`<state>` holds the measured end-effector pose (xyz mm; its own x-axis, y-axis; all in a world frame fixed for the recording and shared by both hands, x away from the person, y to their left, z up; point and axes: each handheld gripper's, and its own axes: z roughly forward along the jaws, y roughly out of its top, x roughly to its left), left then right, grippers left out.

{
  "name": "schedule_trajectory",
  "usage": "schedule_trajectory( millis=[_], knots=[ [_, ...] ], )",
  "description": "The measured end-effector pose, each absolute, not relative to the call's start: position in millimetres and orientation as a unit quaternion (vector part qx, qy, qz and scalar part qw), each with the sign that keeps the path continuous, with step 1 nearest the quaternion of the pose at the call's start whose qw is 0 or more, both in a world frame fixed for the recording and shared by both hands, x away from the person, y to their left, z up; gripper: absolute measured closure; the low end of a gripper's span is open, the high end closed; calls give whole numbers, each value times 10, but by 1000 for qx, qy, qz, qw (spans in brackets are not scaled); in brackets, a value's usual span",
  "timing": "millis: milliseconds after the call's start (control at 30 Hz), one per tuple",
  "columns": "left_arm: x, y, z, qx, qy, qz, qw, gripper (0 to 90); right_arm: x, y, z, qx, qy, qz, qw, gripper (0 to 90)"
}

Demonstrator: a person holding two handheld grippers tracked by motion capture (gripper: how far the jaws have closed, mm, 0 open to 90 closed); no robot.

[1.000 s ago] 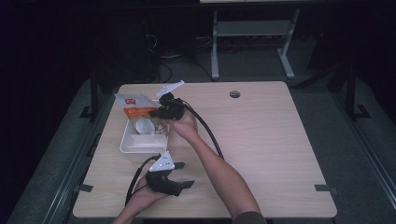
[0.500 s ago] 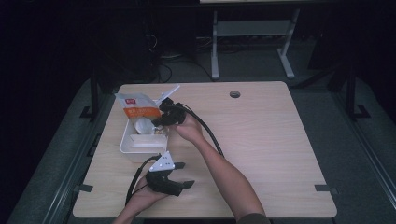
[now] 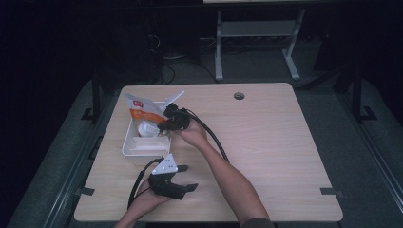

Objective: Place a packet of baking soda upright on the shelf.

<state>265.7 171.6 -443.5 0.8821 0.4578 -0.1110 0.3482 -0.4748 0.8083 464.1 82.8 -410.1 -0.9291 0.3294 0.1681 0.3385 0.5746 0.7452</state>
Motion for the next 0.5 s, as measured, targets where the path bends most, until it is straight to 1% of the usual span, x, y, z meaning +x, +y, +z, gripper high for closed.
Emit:
schedule_trajectory(
  millis=[33,67,100,167,200,500],
  knots=[
    [2657,1718,-4435,856,235,61,456,250,4653,820,-4101,-189,-887,-422,13,830],
    [2657,1722,-4433,856,236,61,456,250,4668,804,-4098,-190,-886,-422,26,809],
    [2660,1724,-4433,855,237,60,457,250,4669,777,-4086,-188,-891,-412,28,788],
    [2668,1723,-4438,855,237,59,457,251,4663,775,-4084,-182,-895,-407,27,789],
    [2669,1719,-4440,856,237,59,456,250,4643,787,-4075,-171,-903,-393,16,798],
    [2660,1704,-4439,857,235,59,456,251,4669,853,-4174,-170,-917,-362,18,854]
  ],
)
